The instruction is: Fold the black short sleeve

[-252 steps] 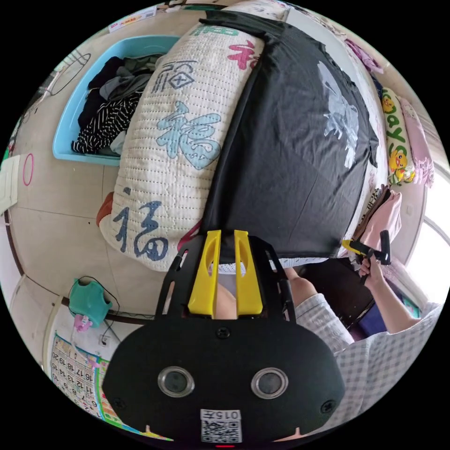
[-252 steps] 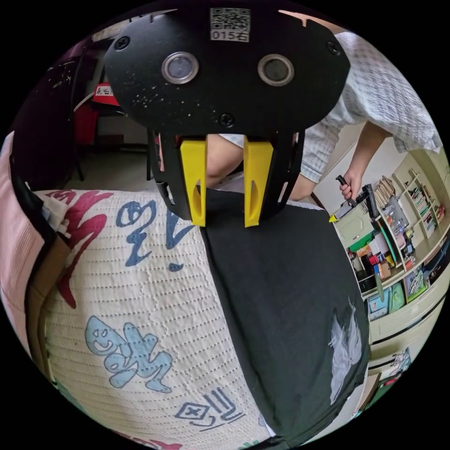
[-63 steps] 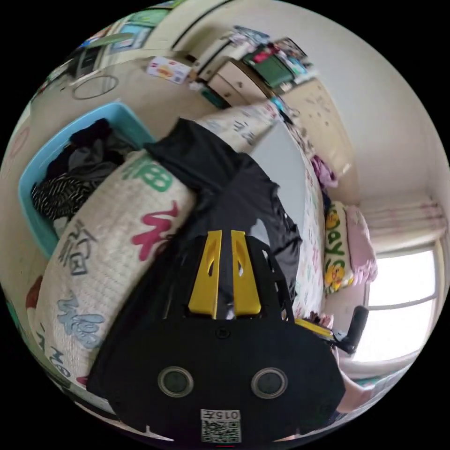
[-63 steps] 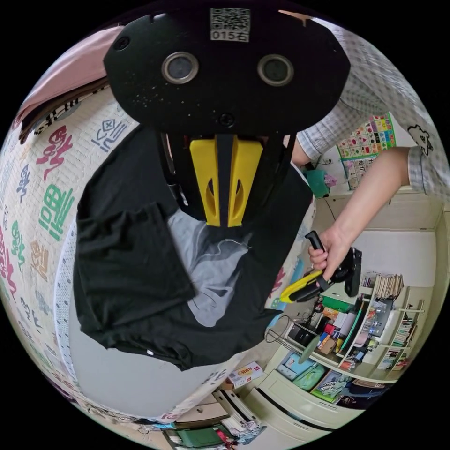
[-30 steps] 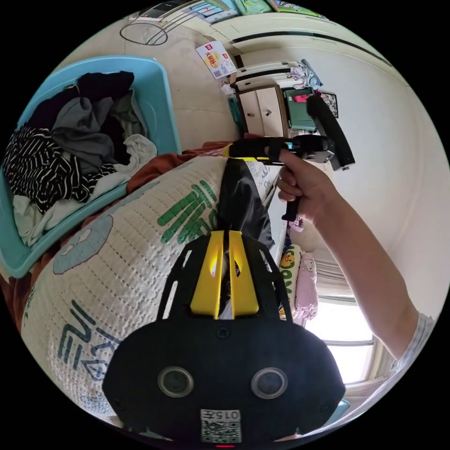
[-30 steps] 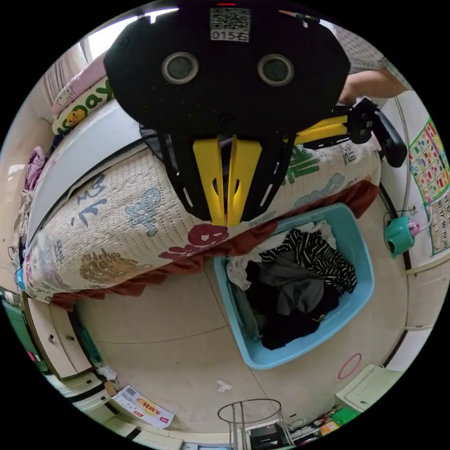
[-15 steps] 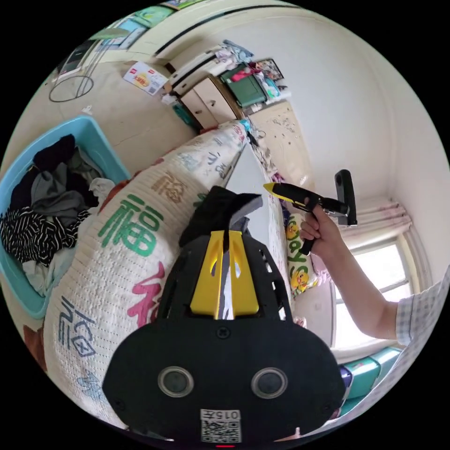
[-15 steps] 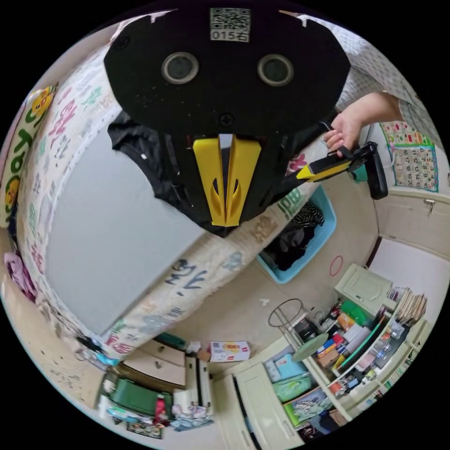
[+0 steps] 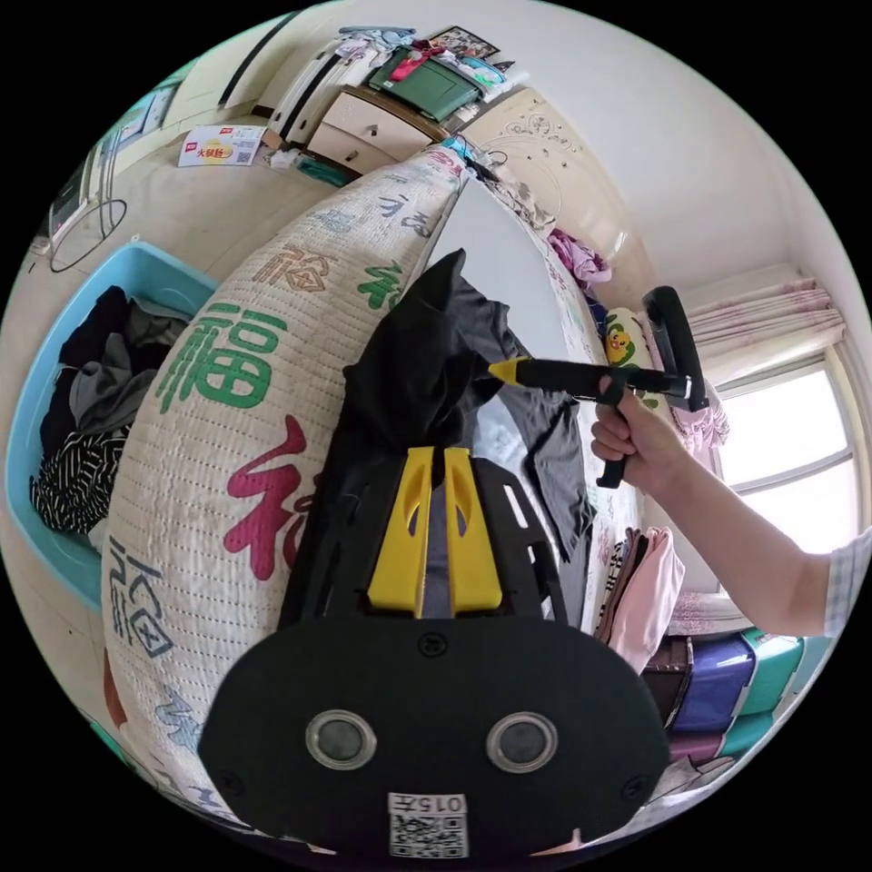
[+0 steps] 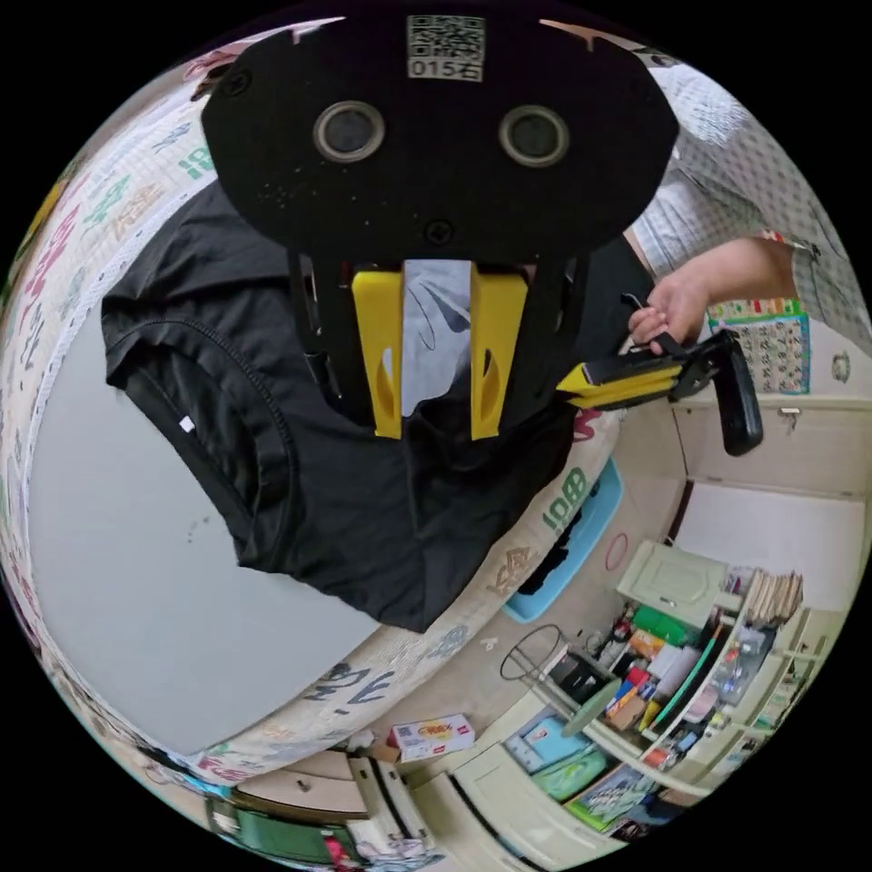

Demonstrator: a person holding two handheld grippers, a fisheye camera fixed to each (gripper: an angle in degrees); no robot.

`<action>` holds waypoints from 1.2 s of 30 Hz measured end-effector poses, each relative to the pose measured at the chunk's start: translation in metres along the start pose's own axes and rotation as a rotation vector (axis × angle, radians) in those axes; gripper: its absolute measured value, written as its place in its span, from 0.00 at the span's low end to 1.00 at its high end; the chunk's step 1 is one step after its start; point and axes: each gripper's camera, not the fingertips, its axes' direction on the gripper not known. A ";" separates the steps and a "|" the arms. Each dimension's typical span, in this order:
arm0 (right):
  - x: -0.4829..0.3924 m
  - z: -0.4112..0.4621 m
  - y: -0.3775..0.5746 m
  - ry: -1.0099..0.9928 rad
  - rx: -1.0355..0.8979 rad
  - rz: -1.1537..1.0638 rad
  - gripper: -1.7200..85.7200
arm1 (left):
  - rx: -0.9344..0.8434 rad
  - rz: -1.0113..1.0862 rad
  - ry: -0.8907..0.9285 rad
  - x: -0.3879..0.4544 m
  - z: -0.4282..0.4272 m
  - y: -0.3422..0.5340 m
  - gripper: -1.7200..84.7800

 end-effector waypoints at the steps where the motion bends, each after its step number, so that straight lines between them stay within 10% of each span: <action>1: -0.010 0.003 -0.003 0.040 -0.033 -0.040 0.09 | 0.003 -0.007 -0.005 0.000 -0.002 -0.002 0.02; 36: -0.005 -0.199 -0.002 0.083 -0.027 0.253 0.02 | -0.273 0.268 -0.100 0.099 0.032 -0.028 0.04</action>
